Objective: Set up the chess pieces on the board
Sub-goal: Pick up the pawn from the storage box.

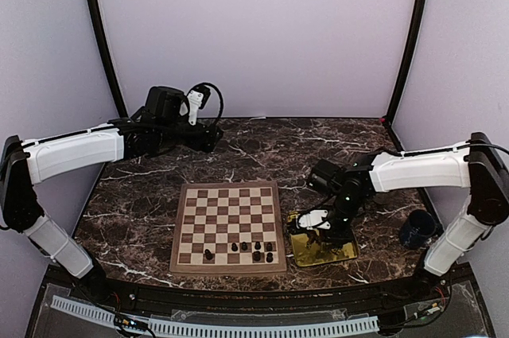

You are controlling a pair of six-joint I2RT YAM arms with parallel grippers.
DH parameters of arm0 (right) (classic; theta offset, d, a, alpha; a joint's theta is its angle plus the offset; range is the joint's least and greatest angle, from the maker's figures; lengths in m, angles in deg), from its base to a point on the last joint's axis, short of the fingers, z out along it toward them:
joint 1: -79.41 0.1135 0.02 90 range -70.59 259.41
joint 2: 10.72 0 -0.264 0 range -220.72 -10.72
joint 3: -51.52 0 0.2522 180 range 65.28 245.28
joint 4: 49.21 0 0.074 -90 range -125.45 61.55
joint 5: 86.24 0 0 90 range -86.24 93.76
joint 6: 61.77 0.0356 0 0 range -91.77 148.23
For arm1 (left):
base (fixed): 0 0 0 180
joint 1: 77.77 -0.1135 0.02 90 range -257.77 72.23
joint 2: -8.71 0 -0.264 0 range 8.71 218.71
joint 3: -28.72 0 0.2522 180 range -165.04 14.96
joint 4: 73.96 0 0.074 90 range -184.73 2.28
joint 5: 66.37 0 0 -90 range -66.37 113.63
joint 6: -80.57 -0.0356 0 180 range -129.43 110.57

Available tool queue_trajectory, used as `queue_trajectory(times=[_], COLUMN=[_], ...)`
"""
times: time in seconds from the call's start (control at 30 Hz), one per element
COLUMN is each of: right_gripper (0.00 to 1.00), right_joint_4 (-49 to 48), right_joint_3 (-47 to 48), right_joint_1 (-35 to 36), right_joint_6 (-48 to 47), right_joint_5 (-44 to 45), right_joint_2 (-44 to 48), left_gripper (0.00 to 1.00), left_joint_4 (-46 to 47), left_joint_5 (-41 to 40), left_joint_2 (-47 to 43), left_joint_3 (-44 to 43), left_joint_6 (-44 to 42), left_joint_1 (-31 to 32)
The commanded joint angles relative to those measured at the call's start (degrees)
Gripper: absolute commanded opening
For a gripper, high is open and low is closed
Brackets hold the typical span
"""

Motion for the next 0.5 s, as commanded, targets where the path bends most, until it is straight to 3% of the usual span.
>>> queue_trajectory(times=[0.0, 0.47], right_gripper=[0.31, 0.14], right_joint_4=[-2.25, 1.04], right_joint_3=[-0.29, 4.04], right_joint_1=[0.85, 2.09], right_joint_6=[0.33, -0.44], right_joint_5=[1.96, 0.22], right_joint_2=[-2.10, -2.36], left_gripper=[0.90, 0.90], left_joint_4=[-0.22, -0.29], left_joint_5=[0.96, 1.66], left_joint_2=[0.16, 0.23], left_joint_3=[-1.50, -1.56], left_joint_6=[-0.24, -0.16], left_joint_1=[-0.26, -0.26])
